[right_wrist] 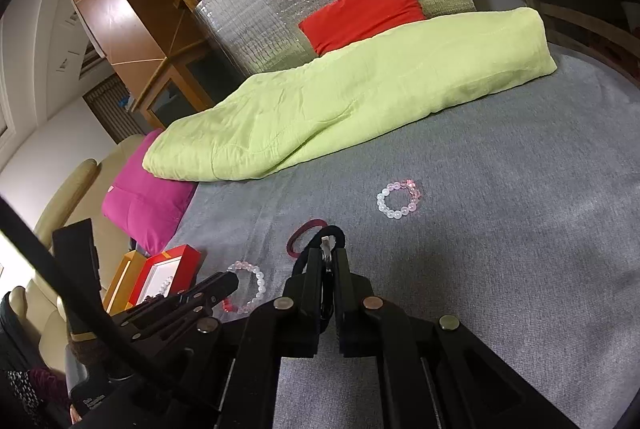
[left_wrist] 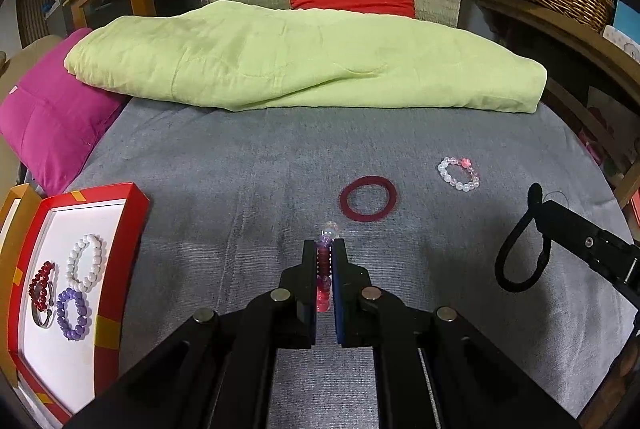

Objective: Organize jewelry
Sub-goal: 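Carry the pink bracelet and black hair tie in both tools over the tray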

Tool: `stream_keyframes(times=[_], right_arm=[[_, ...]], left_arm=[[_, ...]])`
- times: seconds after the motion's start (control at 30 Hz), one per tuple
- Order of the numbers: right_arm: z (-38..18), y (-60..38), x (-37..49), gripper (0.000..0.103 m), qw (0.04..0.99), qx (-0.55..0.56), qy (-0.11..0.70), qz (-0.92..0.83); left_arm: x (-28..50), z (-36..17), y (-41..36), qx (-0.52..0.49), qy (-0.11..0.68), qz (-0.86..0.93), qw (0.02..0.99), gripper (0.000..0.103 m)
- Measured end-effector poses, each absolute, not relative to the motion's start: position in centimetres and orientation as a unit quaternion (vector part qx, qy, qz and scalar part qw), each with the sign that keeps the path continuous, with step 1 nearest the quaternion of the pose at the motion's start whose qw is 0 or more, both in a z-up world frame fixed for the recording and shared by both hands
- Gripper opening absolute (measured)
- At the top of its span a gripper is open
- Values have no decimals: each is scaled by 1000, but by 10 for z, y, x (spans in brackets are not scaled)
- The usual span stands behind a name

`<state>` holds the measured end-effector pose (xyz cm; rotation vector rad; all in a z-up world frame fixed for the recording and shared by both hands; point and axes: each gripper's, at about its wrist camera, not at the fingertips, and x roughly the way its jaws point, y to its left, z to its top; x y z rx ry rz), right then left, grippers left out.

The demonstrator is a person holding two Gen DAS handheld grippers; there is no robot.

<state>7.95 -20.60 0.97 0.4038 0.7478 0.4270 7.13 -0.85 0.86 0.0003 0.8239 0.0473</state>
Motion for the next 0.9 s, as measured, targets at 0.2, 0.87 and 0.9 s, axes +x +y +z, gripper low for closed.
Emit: stream_keyframes(times=[0.2,0.87,0.9], right_arm=[[13,-207,80,6,889,200,354,211],[16,-207,80,6,896,191,348,202],[16,-207,80,6,896,189,347,201]], left_arm=[[50,11,-4,6,390,30,920,7],[-16,39,-5,-28,369,8,929,7],[-15,40,-3,-31,370,8,929,7]])
